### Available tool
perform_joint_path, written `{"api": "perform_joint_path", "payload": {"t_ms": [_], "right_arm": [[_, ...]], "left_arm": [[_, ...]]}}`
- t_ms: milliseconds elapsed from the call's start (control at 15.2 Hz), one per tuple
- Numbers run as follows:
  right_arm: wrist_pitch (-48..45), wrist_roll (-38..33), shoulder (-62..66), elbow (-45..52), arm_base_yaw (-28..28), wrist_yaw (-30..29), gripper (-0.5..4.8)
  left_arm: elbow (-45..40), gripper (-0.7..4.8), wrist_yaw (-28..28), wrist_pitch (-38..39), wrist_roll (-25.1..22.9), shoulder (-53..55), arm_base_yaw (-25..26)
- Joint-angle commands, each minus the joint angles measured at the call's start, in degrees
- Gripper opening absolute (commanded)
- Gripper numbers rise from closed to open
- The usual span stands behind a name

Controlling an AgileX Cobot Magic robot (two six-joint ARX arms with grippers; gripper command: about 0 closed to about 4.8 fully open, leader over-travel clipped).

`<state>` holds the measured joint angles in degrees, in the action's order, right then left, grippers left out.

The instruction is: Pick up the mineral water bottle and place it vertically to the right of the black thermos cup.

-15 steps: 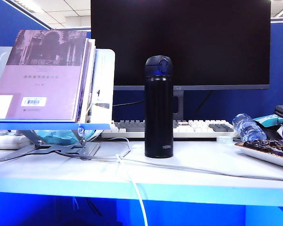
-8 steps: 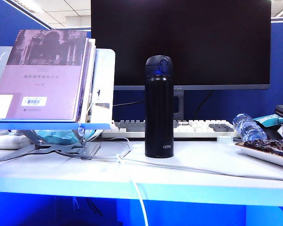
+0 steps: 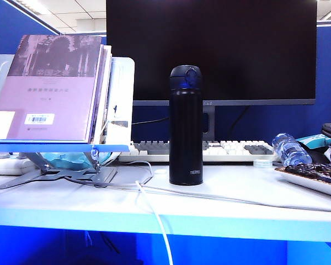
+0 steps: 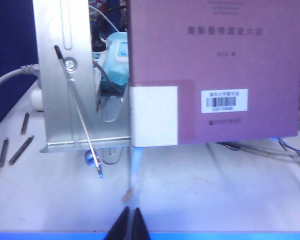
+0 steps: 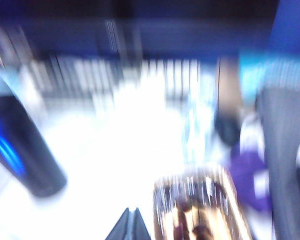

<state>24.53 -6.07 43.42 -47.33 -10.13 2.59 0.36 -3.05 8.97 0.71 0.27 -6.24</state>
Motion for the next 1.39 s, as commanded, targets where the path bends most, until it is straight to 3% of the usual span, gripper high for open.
{"api": "perform_joint_path", "payload": {"t_ms": [66,264,330,462,528,594,660,1056,1386], "right_arm": [[10.03,-0.55,13.51,-13.14,-0.04,-0.85,0.13],[9.97,-2.51,20.35,-18.32,0.04,-6.82,0.15],[9.97,-2.67,22.21,-19.93,0.04,-6.64,0.56],[9.97,-4.83,29.27,-25.38,0.11,0.17,0.82],[9.97,-4.00,31.98,-27.47,0.11,1.51,1.71],[10.01,-3.26,35.58,-30.23,0.13,2.54,4.18],[10.05,-3.15,39.21,-32.83,0.15,3.63,4.79],[11.04,-3.80,54.21,-43.71,3.43,10.29,4.79],[3.69,0.09,59.89,-45.38,3.96,10.82,4.79]], "left_arm": [[0.02,-0.04,-0.63,0.76,-0.24,-0.17,0.04],[0.02,-0.04,-0.63,0.76,-0.24,-0.17,0.04],[0.02,-0.04,-0.63,0.76,-0.24,-0.17,0.02],[0.02,-0.04,-0.63,0.76,-0.24,-0.17,0.02],[0.02,-0.04,-0.63,0.76,-0.24,-0.17,0.02],[0.02,-0.04,-0.63,0.76,-0.24,-0.17,0.04],[0.02,-0.04,-0.63,0.76,-0.24,-0.17,0.02],[0.02,-0.04,-0.63,0.79,-0.24,-0.17,0.02],[0.02,-0.04,-0.63,0.76,-0.24,-0.17,0.04]]}}
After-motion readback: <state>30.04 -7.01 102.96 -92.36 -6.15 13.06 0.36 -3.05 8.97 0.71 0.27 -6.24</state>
